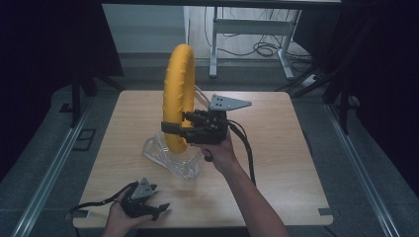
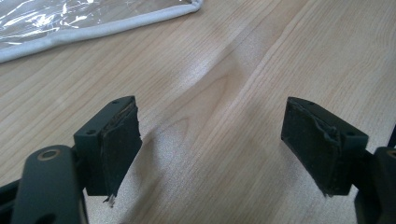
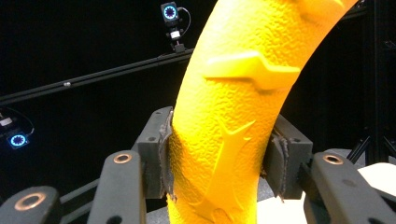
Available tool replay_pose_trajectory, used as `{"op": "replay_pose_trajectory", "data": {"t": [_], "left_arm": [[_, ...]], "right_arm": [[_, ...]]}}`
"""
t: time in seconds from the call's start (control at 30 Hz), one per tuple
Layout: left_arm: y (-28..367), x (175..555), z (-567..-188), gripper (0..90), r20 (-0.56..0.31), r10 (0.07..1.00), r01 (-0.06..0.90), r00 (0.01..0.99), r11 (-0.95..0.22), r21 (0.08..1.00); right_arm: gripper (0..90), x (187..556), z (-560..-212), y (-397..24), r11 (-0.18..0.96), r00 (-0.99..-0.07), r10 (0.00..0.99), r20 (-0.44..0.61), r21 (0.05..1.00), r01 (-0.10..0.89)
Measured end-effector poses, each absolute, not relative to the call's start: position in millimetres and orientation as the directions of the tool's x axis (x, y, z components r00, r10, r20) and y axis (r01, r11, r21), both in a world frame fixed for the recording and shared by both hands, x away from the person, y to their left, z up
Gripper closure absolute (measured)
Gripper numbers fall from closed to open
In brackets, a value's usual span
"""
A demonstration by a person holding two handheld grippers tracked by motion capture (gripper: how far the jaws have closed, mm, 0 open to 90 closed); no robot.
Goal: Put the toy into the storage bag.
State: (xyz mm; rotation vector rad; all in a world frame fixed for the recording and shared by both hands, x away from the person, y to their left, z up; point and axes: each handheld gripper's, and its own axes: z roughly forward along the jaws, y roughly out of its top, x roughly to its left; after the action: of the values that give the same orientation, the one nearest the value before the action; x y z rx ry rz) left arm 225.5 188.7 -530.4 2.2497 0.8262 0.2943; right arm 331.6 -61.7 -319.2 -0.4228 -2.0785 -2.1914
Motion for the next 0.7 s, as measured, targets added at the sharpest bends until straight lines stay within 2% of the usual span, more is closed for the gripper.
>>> {"op": "replay_pose_trajectory", "data": {"t": [0.7], "left_arm": [[188.3,225.4,-531.3,19.6,-0.025,0.635,0.473,0.772,-0.548,0.690]], "right_arm": [[49.5,342.8,-348.1,-59.8,-0.032,-0.941,0.141,0.307,0.952,0.306]]}}
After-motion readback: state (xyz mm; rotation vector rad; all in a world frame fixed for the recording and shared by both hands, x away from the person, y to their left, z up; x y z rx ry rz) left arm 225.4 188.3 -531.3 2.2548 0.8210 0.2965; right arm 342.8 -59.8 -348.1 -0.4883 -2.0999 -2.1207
